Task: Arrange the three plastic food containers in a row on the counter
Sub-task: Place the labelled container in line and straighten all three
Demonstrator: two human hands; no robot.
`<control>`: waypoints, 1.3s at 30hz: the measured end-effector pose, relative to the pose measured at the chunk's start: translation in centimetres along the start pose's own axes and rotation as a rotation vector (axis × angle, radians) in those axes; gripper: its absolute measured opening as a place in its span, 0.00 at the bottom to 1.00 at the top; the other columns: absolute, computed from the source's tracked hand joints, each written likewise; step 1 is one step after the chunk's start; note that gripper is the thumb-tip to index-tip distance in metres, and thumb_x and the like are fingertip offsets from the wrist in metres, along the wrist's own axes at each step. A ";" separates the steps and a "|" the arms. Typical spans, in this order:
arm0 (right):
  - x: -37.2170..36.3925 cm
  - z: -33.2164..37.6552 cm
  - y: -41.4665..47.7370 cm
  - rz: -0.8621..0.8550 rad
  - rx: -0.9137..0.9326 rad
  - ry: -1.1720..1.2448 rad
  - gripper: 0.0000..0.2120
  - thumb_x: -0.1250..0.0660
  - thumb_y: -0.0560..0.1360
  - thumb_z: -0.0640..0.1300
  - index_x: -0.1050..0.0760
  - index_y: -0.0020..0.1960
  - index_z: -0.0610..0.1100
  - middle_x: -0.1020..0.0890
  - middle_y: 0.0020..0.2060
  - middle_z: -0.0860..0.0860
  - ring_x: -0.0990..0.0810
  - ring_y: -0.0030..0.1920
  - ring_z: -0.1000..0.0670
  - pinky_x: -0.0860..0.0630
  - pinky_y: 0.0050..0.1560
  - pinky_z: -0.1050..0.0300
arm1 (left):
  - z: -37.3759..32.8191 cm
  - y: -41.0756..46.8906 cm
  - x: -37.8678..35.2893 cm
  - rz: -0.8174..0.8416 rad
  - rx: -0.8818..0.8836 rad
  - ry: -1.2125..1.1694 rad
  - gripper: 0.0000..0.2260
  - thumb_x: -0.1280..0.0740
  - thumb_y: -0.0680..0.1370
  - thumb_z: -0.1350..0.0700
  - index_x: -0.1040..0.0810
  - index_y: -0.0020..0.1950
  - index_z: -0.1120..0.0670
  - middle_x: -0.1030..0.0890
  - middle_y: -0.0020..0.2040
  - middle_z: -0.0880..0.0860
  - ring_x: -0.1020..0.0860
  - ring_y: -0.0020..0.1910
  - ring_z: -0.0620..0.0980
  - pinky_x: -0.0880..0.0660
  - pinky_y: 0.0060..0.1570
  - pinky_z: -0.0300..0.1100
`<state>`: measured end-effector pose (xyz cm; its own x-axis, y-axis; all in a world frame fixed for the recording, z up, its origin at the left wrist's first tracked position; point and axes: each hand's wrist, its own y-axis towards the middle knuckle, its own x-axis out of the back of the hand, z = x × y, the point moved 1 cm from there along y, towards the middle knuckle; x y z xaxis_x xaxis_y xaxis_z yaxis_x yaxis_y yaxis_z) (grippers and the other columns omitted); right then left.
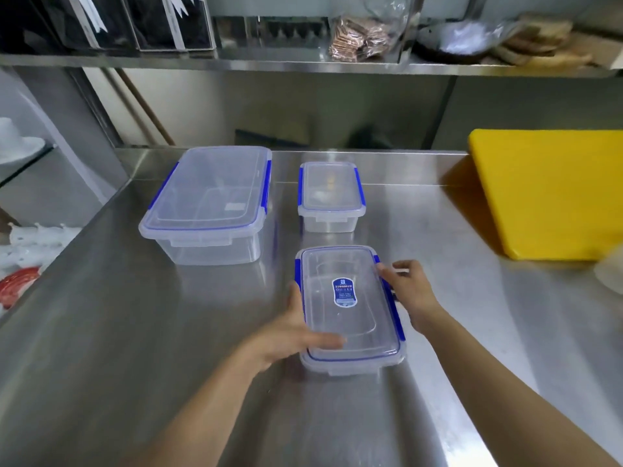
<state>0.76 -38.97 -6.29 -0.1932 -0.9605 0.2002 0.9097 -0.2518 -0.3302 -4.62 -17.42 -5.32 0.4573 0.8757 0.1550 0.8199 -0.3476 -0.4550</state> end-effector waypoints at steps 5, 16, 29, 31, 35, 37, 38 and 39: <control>2.5 0.6 -0.8 0.585 -0.006 -0.024 0.42 0.22 0.60 0.54 0.39 0.69 0.55 0.22 0.61 0.54 0.22 0.59 0.49 0.21 0.54 0.49 | 0.8 0.8 -1.6 0.061 -0.067 0.496 0.67 0.19 0.60 0.49 0.82 0.60 0.48 0.82 0.60 0.44 0.74 0.70 0.48 0.56 0.75 0.50; 7.0 0.7 -1.1 0.518 0.180 -1.168 0.58 0.25 0.61 0.59 0.68 0.71 0.58 0.70 0.73 0.50 0.70 0.73 0.47 0.51 0.74 0.44 | -1.7 6.5 -3.6 0.059 -0.202 0.538 0.63 0.21 0.60 0.46 0.70 0.72 0.47 0.71 0.73 0.42 0.61 0.74 0.41 0.50 0.75 0.46; 10.5 3.0 7.1 0.174 0.365 -1.100 0.28 0.31 0.72 0.49 0.35 0.69 0.45 0.32 0.70 0.44 0.31 0.67 0.43 0.31 0.63 0.52 | -6.6 16.4 -6.3 -0.352 -0.342 0.682 0.29 0.29 0.72 0.49 0.34 0.71 0.52 0.35 0.74 0.45 0.33 0.70 0.47 0.35 0.66 0.41; 10.6 3.4 9.1 0.172 0.401 -1.130 0.26 0.32 0.73 0.48 0.34 0.68 0.44 0.32 0.70 0.44 0.33 0.69 0.43 0.31 0.64 0.52 | -7.8 17.8 -6.1 -0.364 -0.312 0.714 0.28 0.32 0.74 0.48 0.35 0.71 0.52 0.37 0.74 0.44 0.33 0.70 0.48 0.33 0.65 0.44; 10.5 4.4 12.9 0.147 0.454 -1.149 0.24 0.34 0.74 0.46 0.34 0.68 0.42 0.32 0.70 0.43 0.35 0.70 0.44 0.32 0.66 0.49 | -10.2 20.6 -5.9 -0.387 -0.285 0.743 0.23 0.35 0.76 0.52 0.34 0.70 0.53 0.36 0.74 0.45 0.30 0.67 0.53 0.30 0.61 0.49; 10.5 4.7 14.6 0.127 0.461 -1.138 0.24 0.35 0.75 0.45 0.36 0.69 0.42 0.33 0.71 0.43 0.36 0.71 0.45 0.33 0.66 0.49 | -11.1 22.0 -5.8 -0.403 -0.280 0.720 0.23 0.34 0.76 0.53 0.34 0.70 0.54 0.36 0.74 0.46 0.30 0.66 0.55 0.29 0.62 0.50; 10.5 4.8 15.3 0.120 0.470 -1.135 0.24 0.36 0.76 0.45 0.37 0.69 0.42 0.33 0.71 0.44 0.36 0.71 0.45 0.33 0.67 0.49 | -11.4 22.7 -5.7 -0.407 -0.286 0.708 0.24 0.34 0.76 0.53 0.34 0.70 0.54 0.36 0.74 0.47 0.30 0.67 0.56 0.30 0.63 0.51; 10.6 4.9 16.0 0.116 0.483 -1.134 0.24 0.36 0.76 0.45 0.37 0.69 0.43 0.33 0.71 0.44 0.36 0.71 0.45 0.33 0.67 0.49 | -11.6 23.4 -5.7 -0.411 -0.295 0.697 0.24 0.34 0.76 0.53 0.34 0.71 0.54 0.36 0.74 0.48 0.30 0.67 0.55 0.31 0.64 0.50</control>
<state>15.07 -52.56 -4.96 0.1060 -0.2688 0.9573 0.9890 0.1283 -0.0734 15.93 -34.40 -6.68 0.1321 0.5795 0.8042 0.9786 -0.2053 -0.0128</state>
